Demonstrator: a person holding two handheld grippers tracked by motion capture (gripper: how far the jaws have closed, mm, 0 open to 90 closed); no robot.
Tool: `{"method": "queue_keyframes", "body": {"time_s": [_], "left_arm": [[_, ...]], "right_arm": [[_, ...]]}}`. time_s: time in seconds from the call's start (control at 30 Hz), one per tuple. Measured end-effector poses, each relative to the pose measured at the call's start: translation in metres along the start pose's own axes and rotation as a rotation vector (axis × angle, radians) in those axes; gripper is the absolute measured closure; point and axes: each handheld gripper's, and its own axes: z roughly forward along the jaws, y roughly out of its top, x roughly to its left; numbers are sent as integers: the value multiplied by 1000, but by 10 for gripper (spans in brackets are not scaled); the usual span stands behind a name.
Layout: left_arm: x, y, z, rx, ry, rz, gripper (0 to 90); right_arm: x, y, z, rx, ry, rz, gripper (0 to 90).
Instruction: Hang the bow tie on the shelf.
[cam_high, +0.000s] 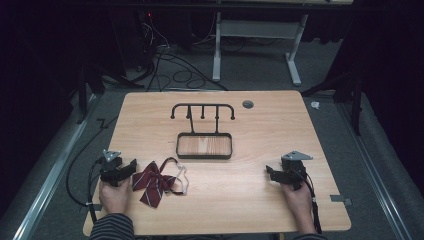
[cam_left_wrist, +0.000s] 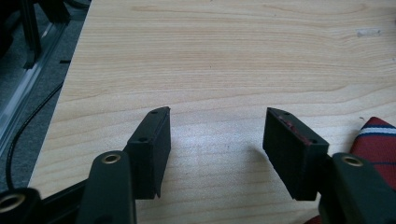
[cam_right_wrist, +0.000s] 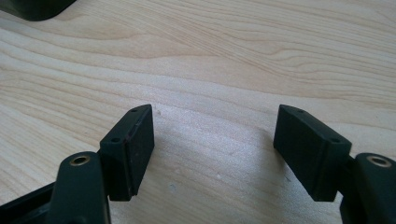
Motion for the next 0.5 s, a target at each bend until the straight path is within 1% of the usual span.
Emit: {"method": "queue_keyframes", "body": {"time_s": [0.23,0.33,0.4,0.5], "left_arm": [[2,2,-7,-10,-21,-17,426],[2,3,-11,-22,-28,-17,427],[1,5,-15,-36,-43,-17,427],[1,6,-17,-39,-53,-16,427]], "right_arm": [[1,-1,-1,-1,-4,3,302],[3,-2,-2,0,-7,5,302],[3,-2,-2,0,-7,6,302],[3,-2,-2,0,-7,6,302]]}}
